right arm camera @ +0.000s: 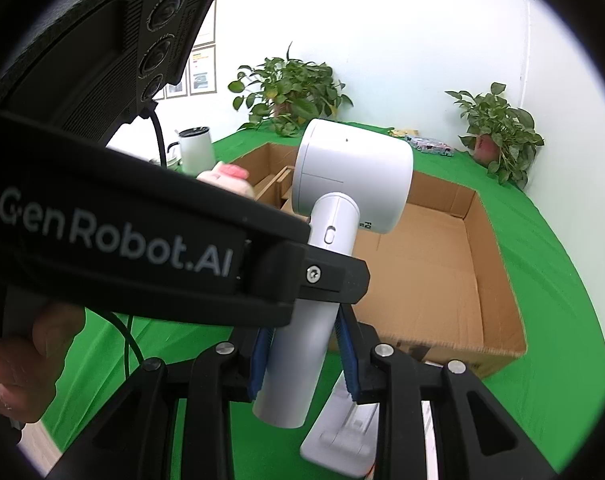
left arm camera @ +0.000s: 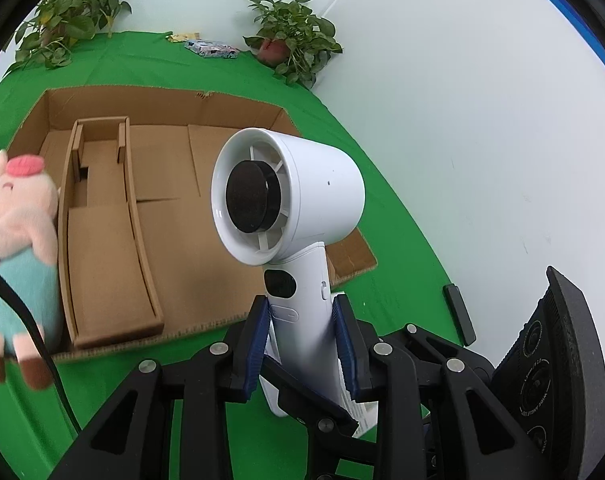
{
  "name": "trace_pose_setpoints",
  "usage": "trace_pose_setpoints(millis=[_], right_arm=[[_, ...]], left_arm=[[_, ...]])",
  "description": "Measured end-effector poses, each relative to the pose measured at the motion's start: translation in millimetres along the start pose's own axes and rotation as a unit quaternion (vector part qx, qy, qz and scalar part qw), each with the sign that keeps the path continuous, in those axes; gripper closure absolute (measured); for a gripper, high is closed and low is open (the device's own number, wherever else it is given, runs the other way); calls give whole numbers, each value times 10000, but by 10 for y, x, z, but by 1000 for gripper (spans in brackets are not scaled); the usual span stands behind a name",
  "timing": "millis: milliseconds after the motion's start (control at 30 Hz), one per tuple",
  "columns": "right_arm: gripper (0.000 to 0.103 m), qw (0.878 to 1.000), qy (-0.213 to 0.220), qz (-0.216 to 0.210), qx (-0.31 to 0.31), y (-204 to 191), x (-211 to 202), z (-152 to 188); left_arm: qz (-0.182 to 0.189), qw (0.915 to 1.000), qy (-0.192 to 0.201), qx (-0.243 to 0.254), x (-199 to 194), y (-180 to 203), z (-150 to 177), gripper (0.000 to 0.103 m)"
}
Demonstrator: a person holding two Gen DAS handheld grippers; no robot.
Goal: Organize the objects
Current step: 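Carry the hair dryer with the right gripper over the open box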
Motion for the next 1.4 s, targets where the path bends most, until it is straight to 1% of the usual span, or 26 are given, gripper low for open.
trace_pose_setpoints(millis=[133, 233, 400, 600, 700, 833, 900, 1000, 1200, 1333, 1400], right_arm=[[74, 10000, 11, -21, 34, 144, 188, -103], [74, 9999, -71, -98, 83, 248, 375, -159], [74, 9990, -141, -357, 236, 360, 716, -183], [74, 9942, -360, -828, 586, 437, 1121, -84], [74, 9907, -498, -969, 820, 445, 1254, 14], [74, 9879, -719, -1072, 858, 464, 1395, 110], [74, 9870, -761, -1123, 867, 467, 1432, 149], [74, 9840, -797, -1265, 966, 461, 1445, 168], [75, 9813, -839, -1354, 1081, 457, 1459, 242], [77, 9814, -988, -1256, 1066, 500, 1485, 324], [77, 9804, -1037, -1305, 1049, 496, 1480, 331]], left_arm=[[-41, 10000, -21, -34, 130, -30, -270, 74], [-82, 9998, -108, -145, 273, -115, -466, 74], [-363, 9985, -259, -308, 541, -334, -728, 74], [-740, 9936, -620, -591, 903, -620, -901, 74], [-807, 9912, -770, -718, 1040, -718, -932, 74], [-815, 9883, -965, -855, 1179, -846, -920, 74], [-845, 9886, -939, -818, 1177, -842, -934, 74], [-940, 9869, -970, -878, 1189, -866, -957, 74], [-1104, 9860, -956, -803, 1138, -859, -954, 74], [-1080, 9873, -859, -789, 999, -881, -885, 74], [-1008, 9892, -774, -728, 895, -853, -869, 71]])
Point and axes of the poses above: each gripper's, at about its wrist camera, not at the fingertips, and x roughly the way its jaws point, y to its right, z to its underside, the point moved 8 cm from there along x, roughly the way its jaws point, and after that the axes turned 15 degrees about -x, right-handed, at the moved point
